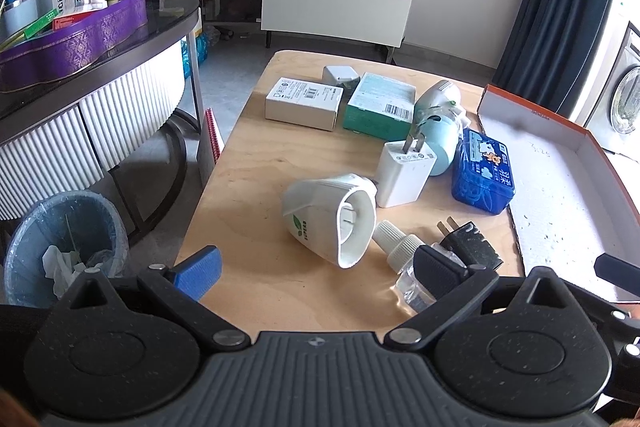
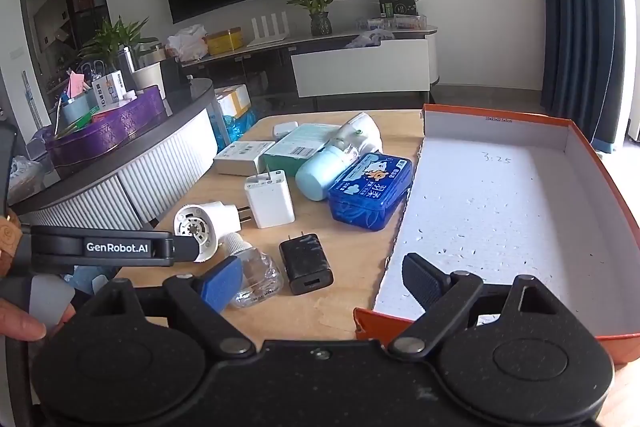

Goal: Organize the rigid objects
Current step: 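Move left tool toward white heater plug while right tool approaches clear glass refill bottle, then close left tool on white heater plug while right tool grasps glass refill bottle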

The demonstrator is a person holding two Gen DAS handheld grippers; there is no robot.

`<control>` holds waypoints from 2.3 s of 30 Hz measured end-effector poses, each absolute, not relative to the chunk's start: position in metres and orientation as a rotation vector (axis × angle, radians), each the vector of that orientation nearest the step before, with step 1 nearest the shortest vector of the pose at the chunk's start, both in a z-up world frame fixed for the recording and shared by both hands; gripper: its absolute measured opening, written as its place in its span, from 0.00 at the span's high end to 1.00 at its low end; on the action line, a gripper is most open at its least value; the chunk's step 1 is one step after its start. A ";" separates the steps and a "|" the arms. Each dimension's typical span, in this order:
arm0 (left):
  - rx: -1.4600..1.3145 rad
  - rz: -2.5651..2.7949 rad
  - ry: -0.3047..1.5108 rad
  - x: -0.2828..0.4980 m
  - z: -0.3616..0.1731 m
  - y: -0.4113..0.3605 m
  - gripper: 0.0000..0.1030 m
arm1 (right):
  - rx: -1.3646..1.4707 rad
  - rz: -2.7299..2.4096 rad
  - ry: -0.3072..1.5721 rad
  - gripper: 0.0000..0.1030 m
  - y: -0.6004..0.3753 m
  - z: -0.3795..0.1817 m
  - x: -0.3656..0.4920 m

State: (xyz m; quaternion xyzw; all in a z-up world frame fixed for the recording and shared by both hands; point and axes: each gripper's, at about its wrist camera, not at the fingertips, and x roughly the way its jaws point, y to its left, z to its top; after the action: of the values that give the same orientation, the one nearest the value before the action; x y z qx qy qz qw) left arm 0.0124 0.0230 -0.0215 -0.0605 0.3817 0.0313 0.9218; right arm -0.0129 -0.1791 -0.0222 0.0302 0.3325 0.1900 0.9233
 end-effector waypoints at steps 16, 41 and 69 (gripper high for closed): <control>-0.124 0.033 0.800 0.035 -0.031 0.029 0.00 | 0.022 0.412 0.705 0.01 -0.171 -0.033 -0.005; -0.102 0.045 0.808 0.049 -0.039 0.031 0.00 | -0.060 0.537 0.729 0.01 -0.149 -0.040 -0.007; 0.013 -0.007 0.744 0.066 -0.057 0.028 0.36 | -0.203 0.785 0.723 0.09 -0.094 -0.072 0.026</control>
State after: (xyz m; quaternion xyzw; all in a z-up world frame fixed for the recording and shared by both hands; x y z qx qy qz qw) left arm 0.0655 0.0276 -0.0568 0.0063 0.3636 -0.0036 0.9315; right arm 0.0257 -0.0944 -0.0723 -0.0965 0.3439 0.3733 0.8562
